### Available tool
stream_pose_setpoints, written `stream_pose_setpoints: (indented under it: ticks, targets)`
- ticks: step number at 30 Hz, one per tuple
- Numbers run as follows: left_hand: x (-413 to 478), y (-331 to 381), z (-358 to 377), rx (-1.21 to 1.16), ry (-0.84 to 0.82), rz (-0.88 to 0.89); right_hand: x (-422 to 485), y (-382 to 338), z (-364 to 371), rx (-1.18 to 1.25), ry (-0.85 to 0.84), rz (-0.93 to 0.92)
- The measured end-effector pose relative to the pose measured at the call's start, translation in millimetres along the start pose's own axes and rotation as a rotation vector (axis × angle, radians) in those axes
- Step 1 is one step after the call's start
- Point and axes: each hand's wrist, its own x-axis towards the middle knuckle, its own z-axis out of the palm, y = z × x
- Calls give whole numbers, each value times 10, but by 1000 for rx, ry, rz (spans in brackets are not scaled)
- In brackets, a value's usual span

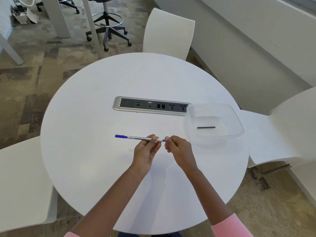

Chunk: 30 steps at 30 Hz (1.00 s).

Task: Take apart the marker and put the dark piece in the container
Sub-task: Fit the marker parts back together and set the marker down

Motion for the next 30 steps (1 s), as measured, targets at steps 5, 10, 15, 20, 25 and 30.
stream_pose_setpoints:
  ticks: [5,10,15,20,25,30]
  targets:
    - [22,21,-10,8,1,24,-29,-11,0,-25,-19,-37]
    - [32,27,-7,46,-20,67,-13,-1,12,-192,8,-190]
    - [37,19,26,97,-32,92,32,-5,26,-221,23,-185]
    - [61,48,9,117,-43,115,54,-50,36,-55,-24,-62]
    - [74,84,13,113,-36,111,45,25,17,-313,-29,-239]
    - [70,91,14,112,-36,89,92,93,4,-604,87,-506]
